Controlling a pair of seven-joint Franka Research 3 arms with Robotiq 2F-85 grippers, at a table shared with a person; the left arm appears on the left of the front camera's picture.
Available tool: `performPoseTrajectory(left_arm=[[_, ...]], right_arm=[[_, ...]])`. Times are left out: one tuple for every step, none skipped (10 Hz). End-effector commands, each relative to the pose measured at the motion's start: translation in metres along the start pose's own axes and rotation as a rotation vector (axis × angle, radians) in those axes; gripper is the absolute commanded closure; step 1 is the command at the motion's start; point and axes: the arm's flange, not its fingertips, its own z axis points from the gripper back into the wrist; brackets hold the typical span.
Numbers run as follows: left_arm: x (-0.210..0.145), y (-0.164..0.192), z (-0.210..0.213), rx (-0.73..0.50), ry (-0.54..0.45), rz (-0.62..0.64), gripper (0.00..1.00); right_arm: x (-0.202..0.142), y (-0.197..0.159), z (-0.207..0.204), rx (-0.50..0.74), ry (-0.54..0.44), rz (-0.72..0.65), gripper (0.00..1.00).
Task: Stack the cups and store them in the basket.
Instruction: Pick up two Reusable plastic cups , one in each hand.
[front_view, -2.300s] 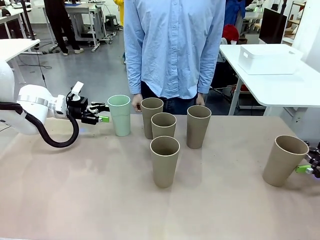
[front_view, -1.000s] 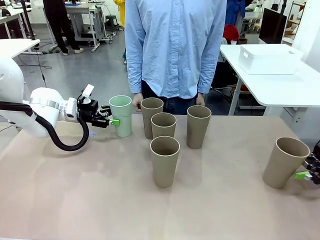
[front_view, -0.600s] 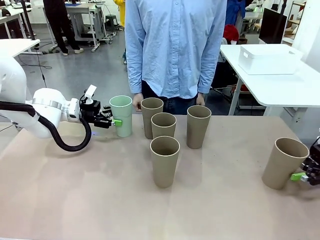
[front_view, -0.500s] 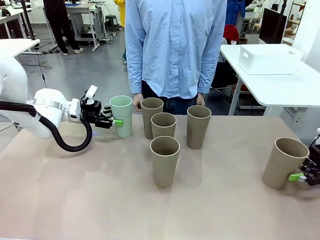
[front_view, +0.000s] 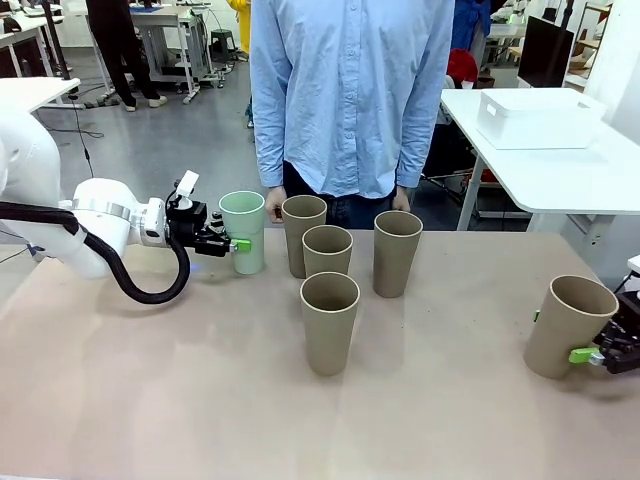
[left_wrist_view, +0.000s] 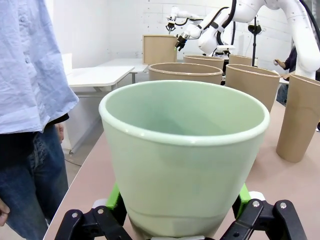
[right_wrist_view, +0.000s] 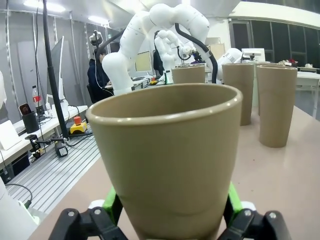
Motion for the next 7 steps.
performPoseTrajectory(left_arm=[[0.0021, -0.0074, -0.0078, 0.032, -0.020, -0.015, 0.00], [0.0024, -0.0084, -0.0097, 0.028, -0.021, -0.015, 0.00], [0.0034, -0.0092, -0.0120, 0.023, -0.023, -0.014, 0.00], [0.0041, -0.0102, -0.0143, 0.020, -0.026, -0.016, 0.00], [0.0037, -0.0104, -0.0160, 0.017, -0.030, -0.015, 0.00], [0.0033, -0.0099, -0.0160, 0.016, -0.038, -0.011, 0.00], [0.0037, -0.0103, -0.0150, 0.017, -0.043, -0.007, 0.00]], right_arm=[[-0.0111, 0.0098, -0.0091, -0.021, 0.000, 0.047, 0.00], [-0.0112, 0.0100, -0.0107, -0.019, -0.003, 0.046, 0.00], [-0.0111, 0.0103, -0.0118, -0.021, -0.006, 0.045, 0.00], [-0.0110, 0.0099, -0.0127, -0.020, -0.012, 0.043, 0.00], [-0.0114, 0.0094, -0.0132, -0.023, -0.012, 0.041, 0.00], [-0.0110, 0.0094, -0.0134, -0.026, -0.013, 0.038, 0.00], [-0.0110, 0.0099, -0.0140, -0.025, -0.013, 0.034, 0.00]])
